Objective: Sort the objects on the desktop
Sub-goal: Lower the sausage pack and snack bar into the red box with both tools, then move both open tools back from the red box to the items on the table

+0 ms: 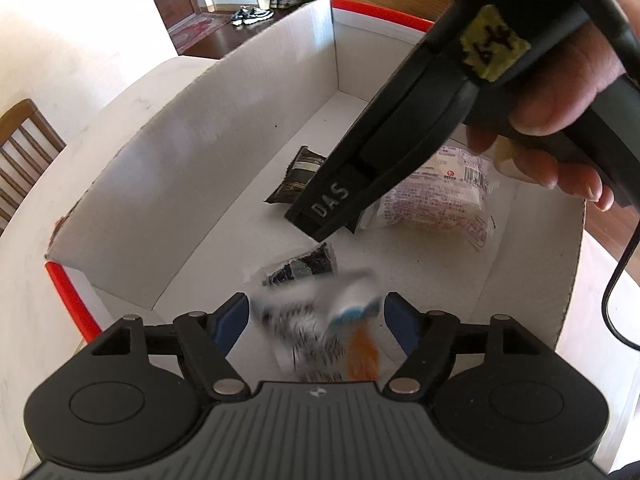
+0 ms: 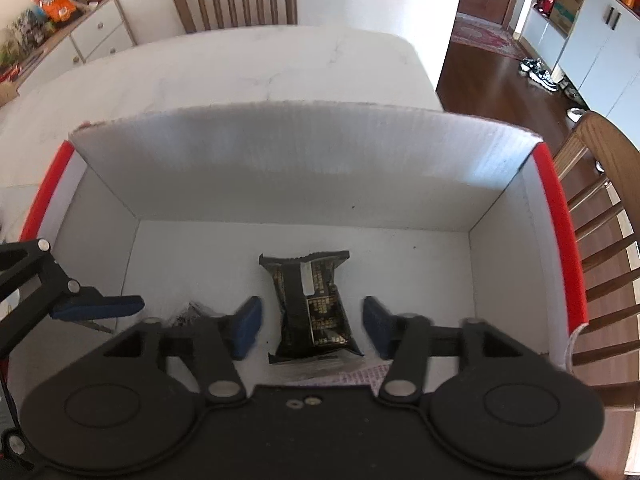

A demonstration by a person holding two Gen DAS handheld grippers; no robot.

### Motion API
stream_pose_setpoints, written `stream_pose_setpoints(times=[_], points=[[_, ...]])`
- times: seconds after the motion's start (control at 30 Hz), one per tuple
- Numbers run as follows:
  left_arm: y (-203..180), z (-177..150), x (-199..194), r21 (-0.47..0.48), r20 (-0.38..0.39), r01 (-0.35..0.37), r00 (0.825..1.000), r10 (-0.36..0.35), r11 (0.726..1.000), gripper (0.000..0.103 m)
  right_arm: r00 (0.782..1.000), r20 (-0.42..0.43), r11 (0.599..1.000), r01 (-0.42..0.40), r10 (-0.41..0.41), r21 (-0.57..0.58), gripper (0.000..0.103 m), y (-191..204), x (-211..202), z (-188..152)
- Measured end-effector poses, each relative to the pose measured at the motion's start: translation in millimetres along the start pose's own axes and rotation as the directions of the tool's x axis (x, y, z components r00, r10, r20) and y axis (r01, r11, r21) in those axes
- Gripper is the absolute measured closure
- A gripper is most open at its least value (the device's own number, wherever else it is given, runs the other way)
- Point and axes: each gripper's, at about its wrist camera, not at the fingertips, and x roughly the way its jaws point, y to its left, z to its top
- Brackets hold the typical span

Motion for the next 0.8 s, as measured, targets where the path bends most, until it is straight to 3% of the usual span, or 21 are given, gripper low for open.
stream_pose_setpoints(times=[0.47, 0.8], points=[[-2.9, -9.8, -28.2, -0.061, 0.084, 0.008, 0.996, -0.003, 0.998, 0.029, 0.998, 0.060, 0.999, -0.028, 0.027, 0.019, 0.044, -3.8, -37.6, -6.1], [2.8, -17.1, -50.4, -0.124, 0.158, 0.054, 0.987, -0.034, 0.991, 0.029, 0.990, 0.136, 0.999, -0.039, 0.037, 0.015, 0.039, -8.6, -81.5, -18.0]])
